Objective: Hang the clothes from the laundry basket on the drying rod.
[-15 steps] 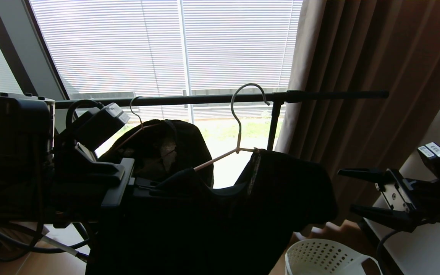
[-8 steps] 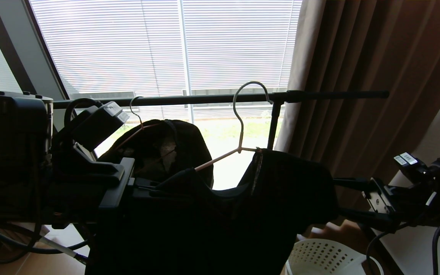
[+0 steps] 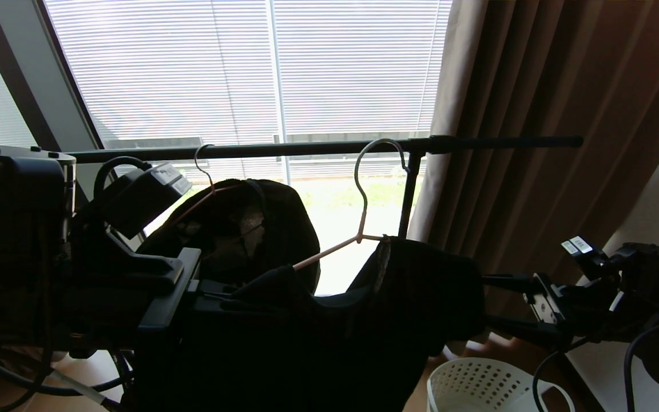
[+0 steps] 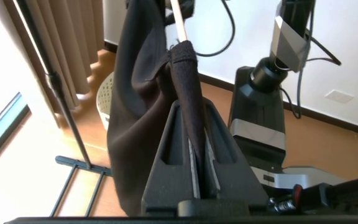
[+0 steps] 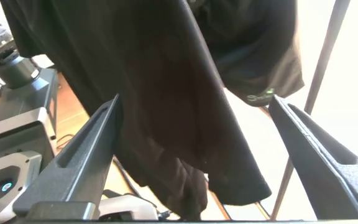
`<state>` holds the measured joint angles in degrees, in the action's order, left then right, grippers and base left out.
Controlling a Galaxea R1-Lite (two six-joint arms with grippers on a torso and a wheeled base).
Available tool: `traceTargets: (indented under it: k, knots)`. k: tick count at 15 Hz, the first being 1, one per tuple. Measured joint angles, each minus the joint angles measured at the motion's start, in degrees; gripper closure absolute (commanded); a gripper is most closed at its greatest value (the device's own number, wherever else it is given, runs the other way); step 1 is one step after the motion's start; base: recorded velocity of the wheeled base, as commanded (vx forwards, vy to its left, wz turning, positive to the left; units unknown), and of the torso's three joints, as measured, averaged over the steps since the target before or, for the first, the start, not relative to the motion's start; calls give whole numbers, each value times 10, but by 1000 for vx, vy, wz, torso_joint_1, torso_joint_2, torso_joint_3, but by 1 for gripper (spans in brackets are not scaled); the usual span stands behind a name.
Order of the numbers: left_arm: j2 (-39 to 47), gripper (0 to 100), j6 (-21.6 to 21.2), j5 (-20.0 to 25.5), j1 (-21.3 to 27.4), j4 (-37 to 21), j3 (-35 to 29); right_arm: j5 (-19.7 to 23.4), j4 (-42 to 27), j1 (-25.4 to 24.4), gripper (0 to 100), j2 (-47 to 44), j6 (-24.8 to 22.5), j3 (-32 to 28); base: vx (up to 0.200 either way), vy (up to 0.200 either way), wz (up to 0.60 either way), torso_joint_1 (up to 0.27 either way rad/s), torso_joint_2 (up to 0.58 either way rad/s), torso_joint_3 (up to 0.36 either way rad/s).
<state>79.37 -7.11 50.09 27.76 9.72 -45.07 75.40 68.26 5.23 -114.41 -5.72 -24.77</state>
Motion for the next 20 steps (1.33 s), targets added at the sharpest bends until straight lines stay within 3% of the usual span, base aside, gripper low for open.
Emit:
traceTargets:
  k: [10, 11, 17, 20]
  knots:
    - [-15, 100, 1, 13, -5, -1, 11, -3, 1, -3, 0, -5, 5, 1, 0, 0, 0, 0, 0, 0]
    - [-15, 100, 1, 12, -5, 0, 11, -3, 1, -4, 100, -5, 6, 1, 0, 0, 0, 0, 0, 0]
    - [-19, 100, 1, 12, -18, 0, 12, -3, 0, 4, 100, -6, 9, -5, 0, 0, 0, 0, 0, 0]
    - [-29, 100, 5, 13, -28, 0, 20, 2, 1, 29, 100, -6, 35, -17, 0, 0, 0, 0, 0, 0]
